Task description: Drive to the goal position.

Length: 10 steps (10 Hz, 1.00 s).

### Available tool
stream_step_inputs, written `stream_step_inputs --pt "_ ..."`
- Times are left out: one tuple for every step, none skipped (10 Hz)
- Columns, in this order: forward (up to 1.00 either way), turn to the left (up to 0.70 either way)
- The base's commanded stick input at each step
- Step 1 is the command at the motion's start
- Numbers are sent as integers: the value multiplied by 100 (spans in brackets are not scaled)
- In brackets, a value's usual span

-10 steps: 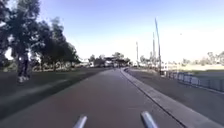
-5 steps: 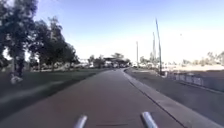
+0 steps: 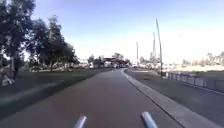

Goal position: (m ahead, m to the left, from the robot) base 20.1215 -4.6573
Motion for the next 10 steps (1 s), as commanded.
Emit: stream_step_inputs --pt "98 -10" --pt "98 0" --pt "98 0" --pt "98 0" --pt "98 0" --pt "98 0" --pt "98 0" --pt "98 0" --pt "98 0" --pt "98 0"
